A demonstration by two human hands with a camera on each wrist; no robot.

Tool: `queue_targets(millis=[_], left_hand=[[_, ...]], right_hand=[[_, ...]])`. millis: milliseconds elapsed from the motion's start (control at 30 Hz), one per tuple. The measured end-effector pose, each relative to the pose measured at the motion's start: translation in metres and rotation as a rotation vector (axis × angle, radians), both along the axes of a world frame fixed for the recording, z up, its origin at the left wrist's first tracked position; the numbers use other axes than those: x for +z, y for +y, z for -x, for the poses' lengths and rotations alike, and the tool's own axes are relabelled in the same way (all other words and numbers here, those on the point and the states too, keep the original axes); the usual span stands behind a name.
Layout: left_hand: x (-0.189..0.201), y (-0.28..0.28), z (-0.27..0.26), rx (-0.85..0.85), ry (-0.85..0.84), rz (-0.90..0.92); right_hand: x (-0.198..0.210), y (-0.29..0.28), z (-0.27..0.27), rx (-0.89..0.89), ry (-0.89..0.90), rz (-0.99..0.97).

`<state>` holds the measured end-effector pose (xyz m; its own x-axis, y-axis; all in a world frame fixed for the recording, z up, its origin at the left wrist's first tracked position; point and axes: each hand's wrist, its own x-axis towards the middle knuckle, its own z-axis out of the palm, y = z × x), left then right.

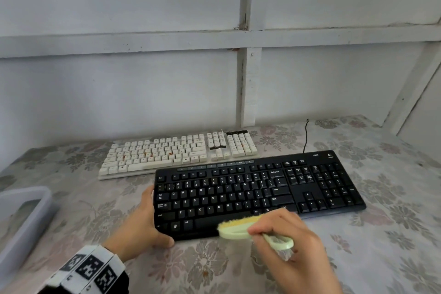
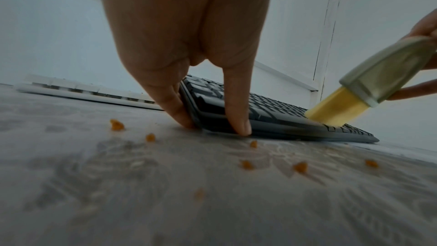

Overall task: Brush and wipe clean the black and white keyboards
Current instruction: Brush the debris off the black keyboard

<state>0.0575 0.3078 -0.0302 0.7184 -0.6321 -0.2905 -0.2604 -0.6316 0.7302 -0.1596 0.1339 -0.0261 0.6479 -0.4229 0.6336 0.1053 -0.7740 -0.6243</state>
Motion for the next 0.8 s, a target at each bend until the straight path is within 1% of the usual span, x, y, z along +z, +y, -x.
queue_targets(millis=[67,133,233,333,400,467,533,600,733,800], left_hand=[[0.001,0.000,0.000,0.004,0.010,0.004],[0.001,0.000,0.000,0.004,0.020,0.006],[-0.001,0.000,-0.001,0.004,0.023,0.014],[-0.002,0.001,-0.002,0.004,0.018,0.027],[-0.002,0.001,-0.002,0.006,0.020,0.027],[-0.002,0.001,-0.002,0.013,0.023,0.024],[-0.002,0.001,-0.002,0.016,0.029,0.019],[-0.003,0.002,-0.002,0.018,0.040,0.016],[-0.004,0.001,-0.003,0.017,0.035,0.015],[-0.004,0.001,-0.003,0.020,0.032,0.010]], right_hand=[[-0.002,0.003,0.000,0.038,0.040,0.006],[-0.004,-0.005,0.006,0.026,0.074,0.000],[0.000,-0.028,0.023,-0.056,0.061,-0.081],[0.009,-0.044,0.040,-0.127,0.006,-0.171],[0.011,-0.049,0.045,-0.109,-0.024,-0.266],[0.011,-0.052,0.048,-0.037,-0.020,-0.340],[0.010,-0.054,0.048,0.014,0.007,-0.330],[0.008,-0.060,0.051,0.014,0.019,-0.316],[0.010,-0.078,0.063,-0.065,-0.005,-0.359],[0.014,-0.083,0.067,-0.116,-0.022,-0.346]])
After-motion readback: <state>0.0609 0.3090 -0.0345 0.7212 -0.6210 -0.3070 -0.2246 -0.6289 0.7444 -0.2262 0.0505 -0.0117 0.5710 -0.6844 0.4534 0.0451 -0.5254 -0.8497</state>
